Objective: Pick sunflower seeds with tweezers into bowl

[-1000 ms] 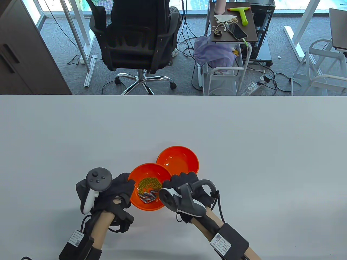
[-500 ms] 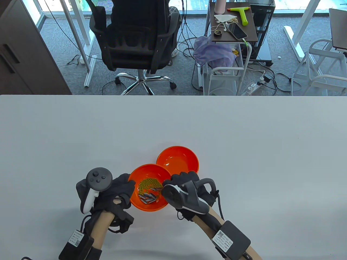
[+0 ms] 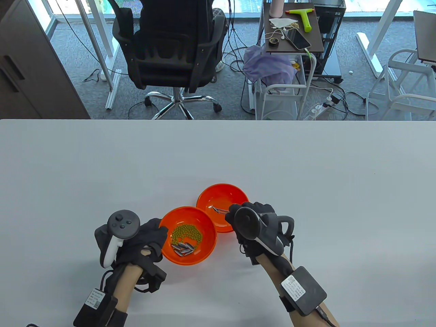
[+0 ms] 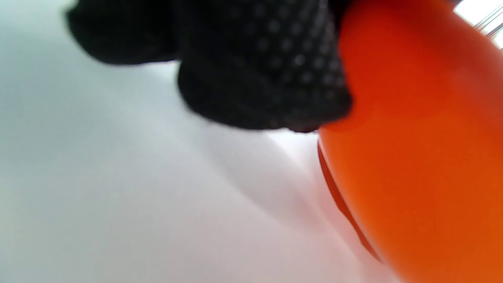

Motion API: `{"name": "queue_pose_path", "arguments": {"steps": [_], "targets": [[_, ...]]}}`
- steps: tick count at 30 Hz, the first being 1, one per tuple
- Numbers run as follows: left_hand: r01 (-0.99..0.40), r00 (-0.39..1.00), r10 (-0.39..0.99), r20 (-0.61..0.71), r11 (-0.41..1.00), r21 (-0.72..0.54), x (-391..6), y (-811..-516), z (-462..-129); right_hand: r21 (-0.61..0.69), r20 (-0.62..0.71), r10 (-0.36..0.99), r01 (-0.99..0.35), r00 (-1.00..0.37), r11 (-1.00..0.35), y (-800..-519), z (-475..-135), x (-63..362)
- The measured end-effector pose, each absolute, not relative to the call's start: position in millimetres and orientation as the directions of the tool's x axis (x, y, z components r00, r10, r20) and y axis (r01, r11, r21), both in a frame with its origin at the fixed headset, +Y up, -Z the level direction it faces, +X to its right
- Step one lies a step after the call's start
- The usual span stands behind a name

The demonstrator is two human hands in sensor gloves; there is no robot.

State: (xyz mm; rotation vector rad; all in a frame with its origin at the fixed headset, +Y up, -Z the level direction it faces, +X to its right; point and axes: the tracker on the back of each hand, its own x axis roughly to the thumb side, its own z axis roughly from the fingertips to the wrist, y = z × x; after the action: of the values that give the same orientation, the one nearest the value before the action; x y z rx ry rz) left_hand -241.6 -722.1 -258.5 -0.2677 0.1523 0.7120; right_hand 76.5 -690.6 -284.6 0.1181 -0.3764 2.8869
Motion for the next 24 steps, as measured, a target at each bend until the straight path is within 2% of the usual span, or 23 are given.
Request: {"name": "queue_pose_path", "arguments": {"steps": [6,13,18,21,24], "targets": [[-0.659,0.751,0.620,-0.228,0.727,-0.194,-242,-722,-259,-0.208,0.054,0.165,-0.173,-0.985,-0.963,-708,-293,87],[-0.659,0.751,0.620,-0.227,0.728,-0.191,-242,-722,-259,-0.167,0.023,0.155,-0.157,-0.988,-0.973,-711,-295,90],[-0.658,0.751,0.619,-0.228,0.729,-0.189,-242,-722,-259,-0.211,0.053,0.251,-0.257,-0.966,-0.943,-697,-289,87],[-0.658,0.752,0.620,-0.225,0.730,-0.186,-242,-722,-259,-0.187,0.126,0.341,-0.360,-0.932,-0.914,-687,-282,78],[-0.655,0.754,0.618,-0.223,0.733,-0.186,-241,-722,-259,-0.159,0.204,0.356,-0.389,-0.912,-0.907,-682,-272,62]]}}
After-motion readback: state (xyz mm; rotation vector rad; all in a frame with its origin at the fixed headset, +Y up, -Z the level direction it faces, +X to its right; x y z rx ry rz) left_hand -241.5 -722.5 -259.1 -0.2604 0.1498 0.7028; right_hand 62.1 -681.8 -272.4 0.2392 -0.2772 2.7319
